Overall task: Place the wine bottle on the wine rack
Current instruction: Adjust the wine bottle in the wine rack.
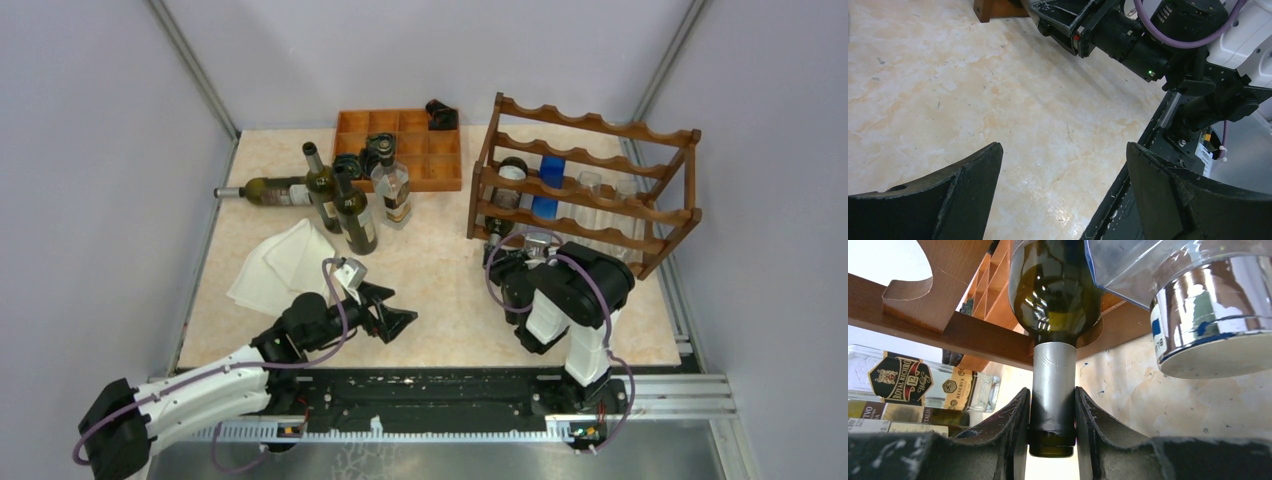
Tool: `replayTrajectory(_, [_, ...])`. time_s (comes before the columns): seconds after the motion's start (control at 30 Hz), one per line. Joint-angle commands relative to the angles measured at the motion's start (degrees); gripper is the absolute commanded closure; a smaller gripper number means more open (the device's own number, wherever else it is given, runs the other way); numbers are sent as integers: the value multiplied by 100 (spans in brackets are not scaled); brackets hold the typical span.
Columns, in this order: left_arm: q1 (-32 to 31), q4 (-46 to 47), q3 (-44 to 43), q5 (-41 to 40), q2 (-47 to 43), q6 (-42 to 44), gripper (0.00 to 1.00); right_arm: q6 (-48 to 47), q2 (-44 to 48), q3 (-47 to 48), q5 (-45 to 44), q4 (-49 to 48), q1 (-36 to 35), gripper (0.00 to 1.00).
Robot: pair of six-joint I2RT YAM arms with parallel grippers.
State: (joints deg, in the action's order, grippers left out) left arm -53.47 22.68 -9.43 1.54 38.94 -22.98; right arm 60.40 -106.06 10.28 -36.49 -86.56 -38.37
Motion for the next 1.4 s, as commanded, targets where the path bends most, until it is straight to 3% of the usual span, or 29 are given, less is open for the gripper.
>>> replayTrajectory(0.0, [30, 169, -175, 19, 39, 101, 2, -429, 17, 109, -48, -1205, -28, 100])
replayTrajectory(1.37, [30, 230, -366, 109, 410, 180, 2, -1424, -160, 725, -819, -1204, -22, 100])
